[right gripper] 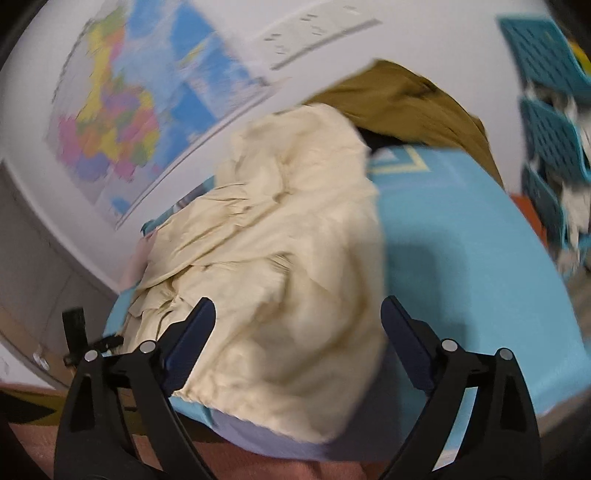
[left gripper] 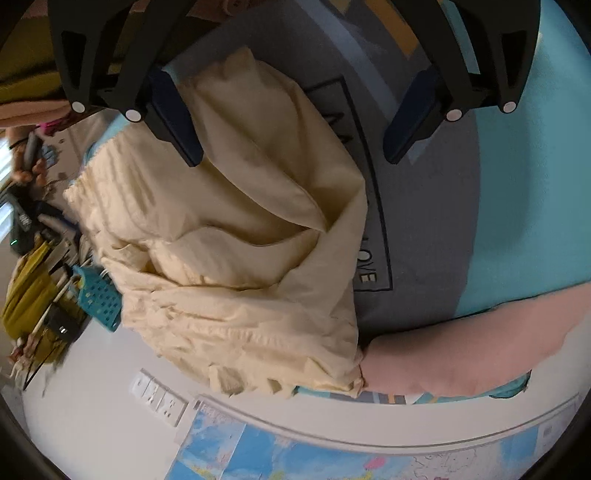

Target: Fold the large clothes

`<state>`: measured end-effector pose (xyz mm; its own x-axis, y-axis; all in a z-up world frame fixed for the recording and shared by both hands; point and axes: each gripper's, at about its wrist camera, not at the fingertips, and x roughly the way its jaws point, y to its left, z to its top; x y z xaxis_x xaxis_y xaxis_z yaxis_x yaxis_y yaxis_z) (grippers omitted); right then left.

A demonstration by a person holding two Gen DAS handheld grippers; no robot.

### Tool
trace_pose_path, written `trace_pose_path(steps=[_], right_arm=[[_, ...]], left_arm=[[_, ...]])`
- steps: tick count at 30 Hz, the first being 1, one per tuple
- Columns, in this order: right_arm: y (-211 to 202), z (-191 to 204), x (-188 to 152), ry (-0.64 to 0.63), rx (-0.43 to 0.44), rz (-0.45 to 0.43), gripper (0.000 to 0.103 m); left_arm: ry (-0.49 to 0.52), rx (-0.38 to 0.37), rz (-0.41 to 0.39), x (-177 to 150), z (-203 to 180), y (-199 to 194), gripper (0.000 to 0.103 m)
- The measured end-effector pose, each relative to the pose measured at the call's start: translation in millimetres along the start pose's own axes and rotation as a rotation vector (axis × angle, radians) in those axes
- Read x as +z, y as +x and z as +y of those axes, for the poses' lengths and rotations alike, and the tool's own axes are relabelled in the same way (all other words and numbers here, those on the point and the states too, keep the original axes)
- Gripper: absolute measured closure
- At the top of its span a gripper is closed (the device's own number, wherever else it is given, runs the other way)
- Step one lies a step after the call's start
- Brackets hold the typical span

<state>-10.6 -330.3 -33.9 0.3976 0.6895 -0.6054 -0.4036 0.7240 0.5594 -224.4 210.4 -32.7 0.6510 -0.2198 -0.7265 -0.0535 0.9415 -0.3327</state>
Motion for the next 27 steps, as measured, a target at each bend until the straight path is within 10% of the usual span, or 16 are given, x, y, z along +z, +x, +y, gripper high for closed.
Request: trace_pose_path(steps=[5, 9, 16, 21, 23, 27], right_arm=[[8, -23, -17, 0.079, 0.039, 0.054, 0.012], [11, -13, -23, 0.036, 0.103, 0.072, 0.011], [27, 14, -32, -0.046, 0.203, 0.13, 0.011], [33, 22, -33, -0.064, 0.227, 0.134, 0.011], [28, 19, -34, -0.041, 0.241, 0.124, 0.015], [13, 4, -38, -0.002, 0.212, 0.115, 0.023]], left_arm=[[-0.016, -0.077, 0.015, -6, -5, 0, 0.007], [-0.046, -0.276, 0.055, -10, -14, 4, 0.007], [-0.091, -0.349, 0.027, -8, -19, 14, 0.007], [-0.079, -0.309, 0.001, 0, -32, 26, 0.009], [-0.054, -0.242, 0.0, -2, -36, 26, 0.032], [-0.117, -0.237, 0.03, -6, -17, 18, 0.043]])
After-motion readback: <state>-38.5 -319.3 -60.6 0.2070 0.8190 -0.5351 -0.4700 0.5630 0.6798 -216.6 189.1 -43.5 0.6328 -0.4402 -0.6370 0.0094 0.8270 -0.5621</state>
